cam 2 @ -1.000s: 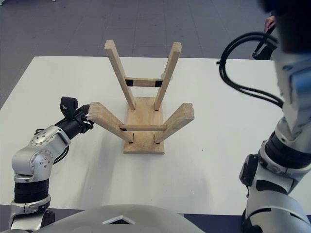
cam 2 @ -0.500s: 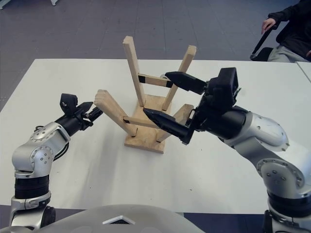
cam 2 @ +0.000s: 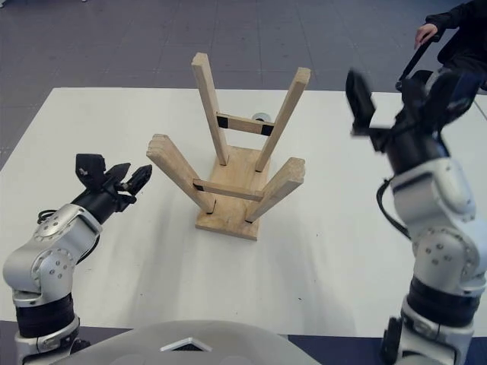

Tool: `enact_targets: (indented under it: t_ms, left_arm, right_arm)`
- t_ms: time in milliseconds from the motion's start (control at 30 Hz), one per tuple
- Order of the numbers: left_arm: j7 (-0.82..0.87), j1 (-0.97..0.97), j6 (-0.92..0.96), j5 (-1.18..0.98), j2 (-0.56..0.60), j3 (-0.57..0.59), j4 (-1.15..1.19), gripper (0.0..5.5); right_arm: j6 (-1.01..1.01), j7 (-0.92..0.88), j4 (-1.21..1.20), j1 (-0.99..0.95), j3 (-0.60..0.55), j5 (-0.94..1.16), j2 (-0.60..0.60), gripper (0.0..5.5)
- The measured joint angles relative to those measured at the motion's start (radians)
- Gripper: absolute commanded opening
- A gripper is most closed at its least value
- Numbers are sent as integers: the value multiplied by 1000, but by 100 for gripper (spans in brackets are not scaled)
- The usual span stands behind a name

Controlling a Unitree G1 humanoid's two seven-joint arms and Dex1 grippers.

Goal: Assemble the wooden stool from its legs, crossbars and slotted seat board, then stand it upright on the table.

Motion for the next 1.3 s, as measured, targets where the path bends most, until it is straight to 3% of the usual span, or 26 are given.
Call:
enact_targets:
  t_ms: [100,200,433,533,667,767,1033,1200,1300]
  left_arm:
    - [99,40,63,-12,-74,29,-84,304]
    - [189,69,69,-6,-136,75,-134,304]
    - [338,42,10,55,-144,311,-147,304]
    - [302,34,65,23,-135,234,-150,304]
    - [127,-76,243,-176,-117,-85,-220,304]
    - [124,-145,261,-187,-89,-97,-235,304]
    - [107,-119,285,-216,-11,-99,-264,304]
    - [78,-85,294,-216,32,-86,-219,304]
    - [21,-62,290,-222,81,-76,-192,304]
  right_arm:
    - [137,-49,-37,170,28,-12,14,544]
    - [186,-36,-88,169,30,-13,10,544]
    - [268,-53,-100,180,-20,-76,14,544]
    - [308,-55,-120,176,-10,-72,42,544]
    - [443,-11,-273,29,169,59,46,544]
    - [517,-11,-283,-32,200,45,-14,544]
    - [553,-3,-280,-64,214,19,-15,544]
    - [553,70,-270,-83,214,7,-25,544]
    - [509,220,-232,-115,241,-35,-107,544]
